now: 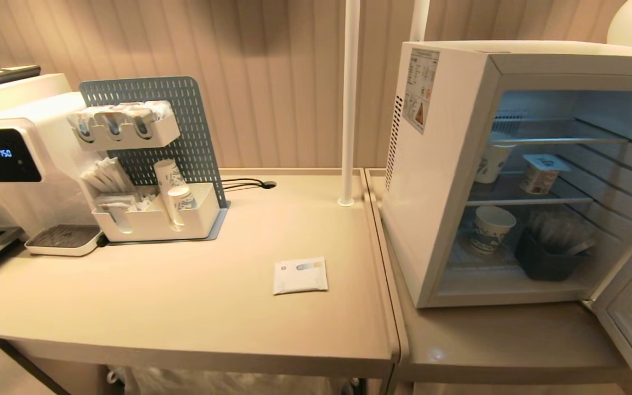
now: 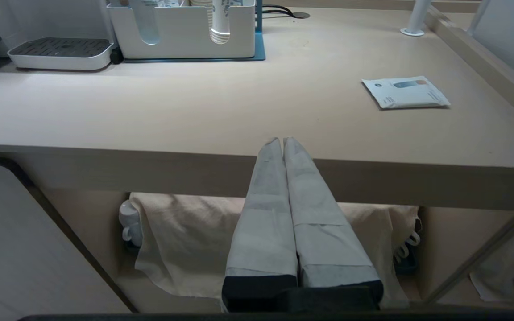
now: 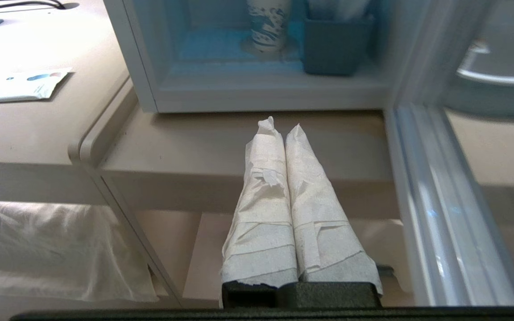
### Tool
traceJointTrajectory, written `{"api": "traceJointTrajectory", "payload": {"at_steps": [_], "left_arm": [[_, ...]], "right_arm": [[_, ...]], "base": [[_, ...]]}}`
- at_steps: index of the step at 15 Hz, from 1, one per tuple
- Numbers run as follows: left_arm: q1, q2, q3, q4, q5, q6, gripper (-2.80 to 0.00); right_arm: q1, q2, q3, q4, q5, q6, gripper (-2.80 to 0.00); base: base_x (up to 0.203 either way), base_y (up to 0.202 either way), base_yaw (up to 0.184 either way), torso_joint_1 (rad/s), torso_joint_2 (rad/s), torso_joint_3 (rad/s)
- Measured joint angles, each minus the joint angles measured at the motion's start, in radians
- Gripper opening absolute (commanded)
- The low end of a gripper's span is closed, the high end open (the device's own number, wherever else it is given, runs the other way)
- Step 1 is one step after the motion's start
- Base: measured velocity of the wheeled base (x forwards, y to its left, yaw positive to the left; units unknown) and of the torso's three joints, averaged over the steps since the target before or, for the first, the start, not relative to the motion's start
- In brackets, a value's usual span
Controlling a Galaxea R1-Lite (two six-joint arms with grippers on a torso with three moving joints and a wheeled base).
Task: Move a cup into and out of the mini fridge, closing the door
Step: Close the freezer door
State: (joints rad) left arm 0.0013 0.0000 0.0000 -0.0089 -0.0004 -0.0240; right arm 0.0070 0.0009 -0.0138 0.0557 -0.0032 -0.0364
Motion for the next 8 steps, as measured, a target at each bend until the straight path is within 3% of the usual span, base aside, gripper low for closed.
{"api": "traceJointTrajectory", "payload": {"at_steps": [8], "left_arm": [[0.0, 0.0, 0.0, 0.001, 0.0, 0.001, -2.8]], "right_arm": [[0.001, 0.0, 0.0, 0.002, 0.0, 0.002, -2.8]], "base": [[-0.192, 0.0, 0.0, 0.001, 0.0, 0.001]]}}
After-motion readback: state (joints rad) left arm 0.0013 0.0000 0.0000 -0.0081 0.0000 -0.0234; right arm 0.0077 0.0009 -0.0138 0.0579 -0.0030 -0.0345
